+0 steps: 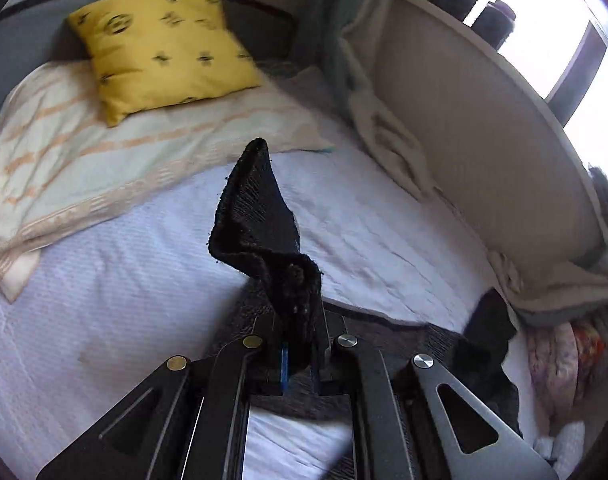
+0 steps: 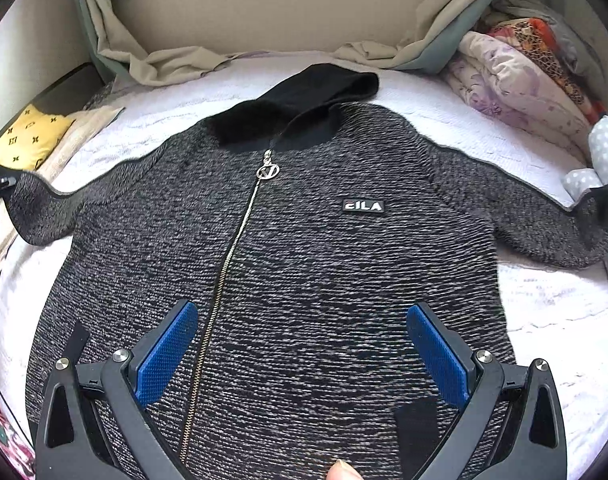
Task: Fold large clothes
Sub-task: 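Lift the held sleeve and fold it across the hoodie front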
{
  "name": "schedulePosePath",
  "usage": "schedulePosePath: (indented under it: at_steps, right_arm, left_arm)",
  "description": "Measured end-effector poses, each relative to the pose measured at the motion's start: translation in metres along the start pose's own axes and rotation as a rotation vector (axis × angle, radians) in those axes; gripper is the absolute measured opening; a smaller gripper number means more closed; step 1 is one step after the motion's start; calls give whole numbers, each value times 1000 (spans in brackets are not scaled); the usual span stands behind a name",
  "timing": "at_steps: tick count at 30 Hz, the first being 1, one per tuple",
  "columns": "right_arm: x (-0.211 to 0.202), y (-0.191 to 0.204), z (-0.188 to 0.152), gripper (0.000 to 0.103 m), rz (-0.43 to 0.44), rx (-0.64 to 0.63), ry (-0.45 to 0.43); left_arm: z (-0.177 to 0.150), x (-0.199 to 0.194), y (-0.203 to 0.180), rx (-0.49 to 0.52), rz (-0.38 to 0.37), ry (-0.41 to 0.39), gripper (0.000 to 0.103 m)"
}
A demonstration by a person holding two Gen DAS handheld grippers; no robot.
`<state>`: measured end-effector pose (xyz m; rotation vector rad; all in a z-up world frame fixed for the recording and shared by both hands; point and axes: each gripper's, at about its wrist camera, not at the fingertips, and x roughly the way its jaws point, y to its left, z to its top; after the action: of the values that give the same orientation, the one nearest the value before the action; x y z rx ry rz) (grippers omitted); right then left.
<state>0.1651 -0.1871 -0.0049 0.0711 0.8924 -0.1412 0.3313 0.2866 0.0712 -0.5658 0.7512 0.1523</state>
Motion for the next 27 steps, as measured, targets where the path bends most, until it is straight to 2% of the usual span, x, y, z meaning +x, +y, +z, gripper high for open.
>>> schedulePosePath:
  at_steps: [7,10,17,27]
  right_arm:
    - [-11,-19,3,103,-9,50,-14]
    - [-17,-28,5,103,-9,75,-22]
    - [-25,-47,6,103,-5,121,-26]
    - [-31,-63,7,103,2,178,-33]
  left_arm:
    - [-40,-3,-101,139,-84,65,10]
    - [-61,-1,-134,199,-84,80,10]
    - [-107,17,-191,280,-84,146,10]
    - [-172,29,-254,420,-100,220,10]
